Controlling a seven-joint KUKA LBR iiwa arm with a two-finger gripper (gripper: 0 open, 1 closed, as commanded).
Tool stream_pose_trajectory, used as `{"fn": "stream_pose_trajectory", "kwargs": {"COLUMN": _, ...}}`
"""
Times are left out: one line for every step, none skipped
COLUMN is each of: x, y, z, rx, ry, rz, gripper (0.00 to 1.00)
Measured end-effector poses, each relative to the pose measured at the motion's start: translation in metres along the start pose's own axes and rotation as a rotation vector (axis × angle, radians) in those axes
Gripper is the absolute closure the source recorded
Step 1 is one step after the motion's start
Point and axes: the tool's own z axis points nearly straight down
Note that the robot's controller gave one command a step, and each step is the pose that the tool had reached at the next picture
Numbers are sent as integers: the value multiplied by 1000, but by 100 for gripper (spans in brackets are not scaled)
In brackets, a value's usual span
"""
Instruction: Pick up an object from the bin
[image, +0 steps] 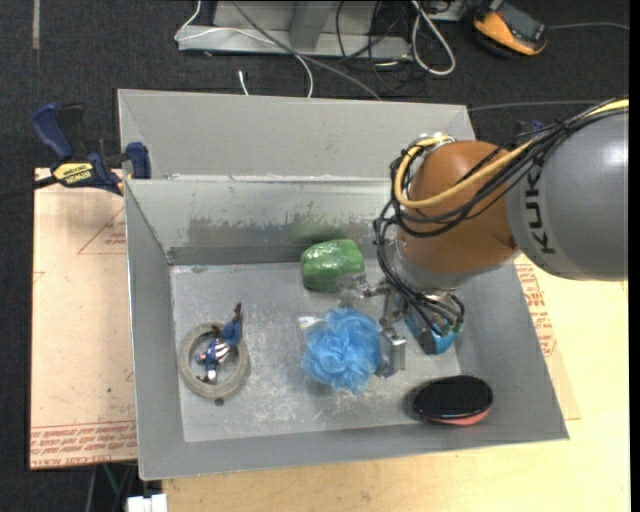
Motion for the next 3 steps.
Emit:
{"fn": "stream_pose_trajectory", "kwargs": {"x": 3, "y": 1, "z": 92, "rx": -3, "ry": 12, "rz": 165, "gripper": 0}}
{"fn": "stream_pose_trajectory", "kwargs": {"x": 15, "y": 20, "z": 79, "rx": 4, "ry": -15, "rz": -57, "gripper": 100}}
{"fn": "stream_pose_trajectory", "kwargs": {"x": 15, "y": 20, "z": 79, "rx": 4, "ry": -15, "rz": -57, "gripper": 100}}
